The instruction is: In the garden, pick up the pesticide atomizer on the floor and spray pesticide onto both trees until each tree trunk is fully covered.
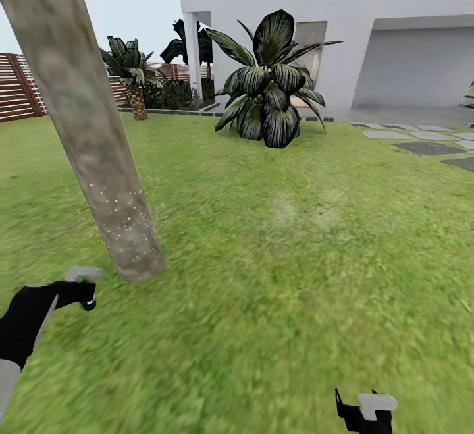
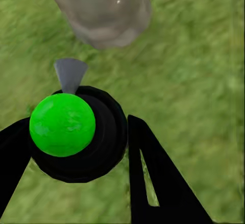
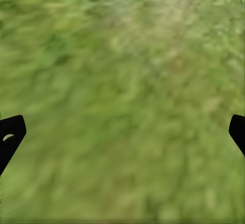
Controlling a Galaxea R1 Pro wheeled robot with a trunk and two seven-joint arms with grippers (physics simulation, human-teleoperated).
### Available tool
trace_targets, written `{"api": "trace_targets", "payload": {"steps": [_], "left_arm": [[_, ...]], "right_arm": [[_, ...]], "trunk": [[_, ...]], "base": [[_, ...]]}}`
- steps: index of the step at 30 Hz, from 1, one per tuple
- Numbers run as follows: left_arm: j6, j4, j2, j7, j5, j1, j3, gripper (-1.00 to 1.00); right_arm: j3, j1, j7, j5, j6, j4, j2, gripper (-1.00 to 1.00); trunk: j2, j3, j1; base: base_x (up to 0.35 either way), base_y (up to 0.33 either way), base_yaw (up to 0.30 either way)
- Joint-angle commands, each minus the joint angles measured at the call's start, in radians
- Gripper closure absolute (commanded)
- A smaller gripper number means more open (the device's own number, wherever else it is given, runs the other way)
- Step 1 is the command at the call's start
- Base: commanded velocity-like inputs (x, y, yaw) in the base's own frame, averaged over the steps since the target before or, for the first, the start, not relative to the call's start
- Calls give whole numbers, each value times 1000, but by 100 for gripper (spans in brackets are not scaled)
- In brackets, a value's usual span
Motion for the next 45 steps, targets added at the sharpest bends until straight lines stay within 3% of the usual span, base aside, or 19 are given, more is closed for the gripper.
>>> {"api": "trace_targets", "payload": {"steps": [1,3,4,6,7,9,11,14,16,17,19,21,25,27,30,34,35,44,45], "left_arm": [[-29,2,0,-49,-16,13,-9,100],[-96,11,0,-115,-17,39,-37,100],[-142,22,0,-158,-17,58,-71,100],[-201,49,0,-205,-17,76,-139,100],[-240,75,-1,-218,-17,80,-189,100],[-297,104,-2,-230,-16,83,-273,100],[-333,126,-2,-265,-17,84,-380,100],[-356,138,-2,-375,-23,83,-505,100],[-366,139,-3,-423,-46,80,-555,100],[-370,139,-5,-453,-77,80,-593,100],[-374,140,-11,-479,-126,79,-639,100],[-376,140,-19,-490,-155,79,-657,100],[-398,163,-42,-467,-178,94,-658,100],[-399,151,-54,-479,-183,87,-667,100],[-400,134,-66,-496,-190,81,-673,100],[-401,112,-89,-518,-208,80,-679,100],[-401,112,-94,-523,-213,78,-679,100],[-400,114,-146,-574,-258,71,-678,100],[-400,114,-219,-633,-413,71,-678,100]], "right_arm": [[-4,-1,-4,11,-1,0,0,-100],[2,-1,-2,18,1,-2,1,-100],[23,-1,-1,40,2,-7,2,-100],[77,-1,2,105,3,-41,3,-100],[121,-1,31,164,3,-86,3,-100],[162,-2,151,240,5,-154,2,-100],[178,-14,346,275,27,-204,-2,-100],[182,-66,640,286,152,-267,-11,-100],[183,-77,767,288,178,-309,-12,-100],[183,-81,833,289,188,-354,-13,-100],[183,-84,885,290,195,-406,-13,-100],[184,-85,903,292,199,-427,-12,-100],[207,-94,923,291,217,-404,11,-100],[195,-88,916,292,205,-404,22,-100],[181,-86,916,294,200,-421,7,-100],[192,-85,918,293,199,-444,7,-100],[197,-86,918,292,199,-445,9,100],[248,-87,919,292,199,-457,44,100],[275,-87,919,292,199,-461,73,100]], "trunk": [[0,-1,0],[0,-1,0],[0,-1,0],[0,-1,0],[0,-1,0],[0,-1,0],[0,-1,0],[0,-1,0],[0,-1,0],[0,-1,0],[0,-1,0],[0,-1,0],[0,-1,0],[0,-1,0],[0,-1,0],[0,-1,0],[0,-1,0],[0,-1,0],[0,-1,0]], "base": [[0,0,0],[0,0,0],[0,0,0],[0,0,0],[0,0,0],[0,0,0],[0,0,0],[0,0,0],[0,0,0],[0,0,0],[0,0,0],[0,0,0],[0,0,0],[0,0,0],[0,0,0],[0,0,0],[0,0,0],[0,0,0],[0,0,0]]}}
